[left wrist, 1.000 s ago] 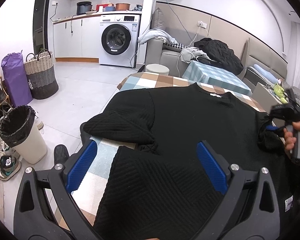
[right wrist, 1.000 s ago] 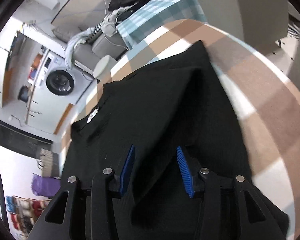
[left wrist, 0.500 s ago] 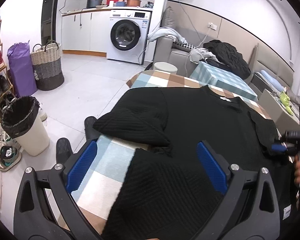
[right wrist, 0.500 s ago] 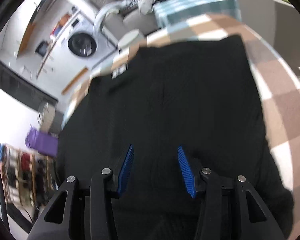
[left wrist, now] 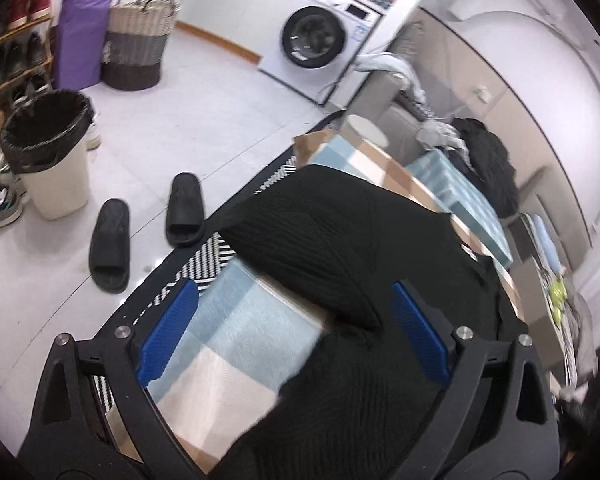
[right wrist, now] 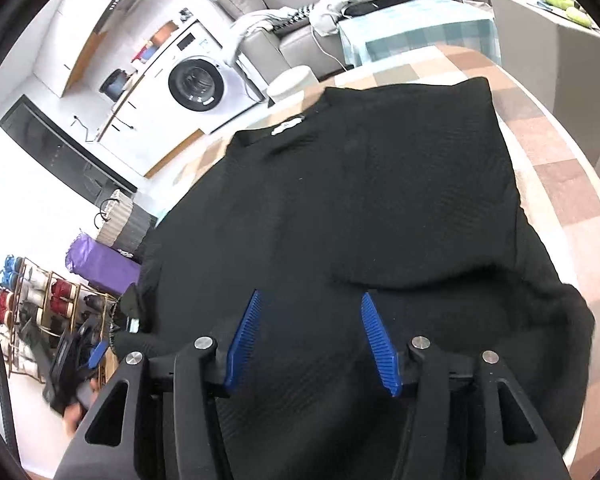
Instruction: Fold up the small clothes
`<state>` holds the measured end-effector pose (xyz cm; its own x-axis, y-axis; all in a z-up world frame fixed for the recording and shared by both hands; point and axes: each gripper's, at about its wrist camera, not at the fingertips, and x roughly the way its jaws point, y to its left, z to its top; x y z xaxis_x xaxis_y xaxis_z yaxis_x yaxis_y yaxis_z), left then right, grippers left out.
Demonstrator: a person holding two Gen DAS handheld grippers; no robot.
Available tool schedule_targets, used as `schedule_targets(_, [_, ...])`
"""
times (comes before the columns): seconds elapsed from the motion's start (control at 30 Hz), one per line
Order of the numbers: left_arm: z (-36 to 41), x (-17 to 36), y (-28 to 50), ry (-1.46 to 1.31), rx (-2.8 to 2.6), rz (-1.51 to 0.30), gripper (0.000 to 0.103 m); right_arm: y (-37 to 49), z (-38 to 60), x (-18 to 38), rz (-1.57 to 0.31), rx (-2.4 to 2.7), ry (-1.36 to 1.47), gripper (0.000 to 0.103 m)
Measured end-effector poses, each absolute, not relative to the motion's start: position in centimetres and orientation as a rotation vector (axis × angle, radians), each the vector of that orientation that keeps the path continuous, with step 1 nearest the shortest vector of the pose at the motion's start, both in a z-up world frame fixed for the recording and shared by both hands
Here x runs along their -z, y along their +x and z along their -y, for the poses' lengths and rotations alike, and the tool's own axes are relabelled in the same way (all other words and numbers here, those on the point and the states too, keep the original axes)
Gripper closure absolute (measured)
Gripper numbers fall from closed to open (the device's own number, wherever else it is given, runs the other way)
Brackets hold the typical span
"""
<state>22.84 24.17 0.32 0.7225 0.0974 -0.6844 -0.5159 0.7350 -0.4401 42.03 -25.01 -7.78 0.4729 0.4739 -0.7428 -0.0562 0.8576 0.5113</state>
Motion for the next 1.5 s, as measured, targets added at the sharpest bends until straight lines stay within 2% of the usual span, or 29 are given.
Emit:
schedule_targets(0.23, [-23.0, -0.1, 28.6, -0.531, -0.459, -0.772, 0.012, 39.5, 24.5, 7.8, -1.048, -0.341, 0.447, 0.049])
schedule_targets(0.37, [-22.1, 1.1, 32.6, -0.492, -0.513, -0.861, 0.026, 38.7, 24.8, 8.4, -1.057, -0.33, 0.459, 0.049])
schedule_targets(0.47, [-21.8, 2.4, 34.7, -0.452, -0.544, -0.928, 0.031, 38.4, 25.2, 8.9, -1.069, -0.321, 0.467, 0.049])
schedule_targets(0.53, [-21.9, 3.1, 35.4, -0.444, -0.564, -0.948, 0.045, 38.2, 25.5, 9.2, -1.076, -0.312, 0.468, 0.049])
schedule_targets(0.6, [-22.2, 3.3, 35.1, -0.459, -0.572, -0.928, 0.072, 37.9, 25.7, 9.3, -1.081, -0.302, 0.471, 0.049])
schedule_targets(0.67, [-22.8, 3.0, 33.5, -0.5, -0.552, -0.858, 0.087, 37.6, 26.0, 9.3, -1.076, -0.299, 0.482, 0.049])
schedule_targets(0.87, [-24.8, 2.4, 27.7, -0.613, -0.541, -0.776, 0.098, 37.3, 25.8, 9.5, -1.073, -0.312, 0.49, 0.046])
schedule_targets(1.07, [-25.5, 2.7, 24.5, -0.71, -0.524, -0.789, 0.096, 37.2, 25.3, 9.6, -1.083, -0.329, 0.487, 0.046])
schedule_targets(1.13, [-25.4, 2.2, 24.6, -0.703, -0.504, -0.808, 0.082, 37.2, 25.2, 9.6, -1.083, -0.327, 0.485, 0.046])
schedule_targets(1.2, [-24.9, 1.6, 25.7, -0.67, -0.516, -0.809, 0.05, 37.3, 25.1, 9.6, -1.087, -0.33, 0.483, 0.046])
schedule_targets(1.3, [-24.5, 0.8, 27.7, -0.634, -0.565, -0.808, 0.034, 37.1, 24.9, 9.5, -1.084, -0.33, 0.484, 0.046])
schedule_targets(1.37, [-24.4, 0.7, 29.6, -0.588, -0.641, -0.843, 0.028, 37.0, 25.0, 9.5, -1.085, -0.325, 0.484, 0.046])
schedule_targets(1.5, [-24.2, 1.6, 32.8, -0.511, -0.772, -0.916, 0.028, 37.0, 25.2, 9.7, -1.086, -0.31, 0.482, 0.046])
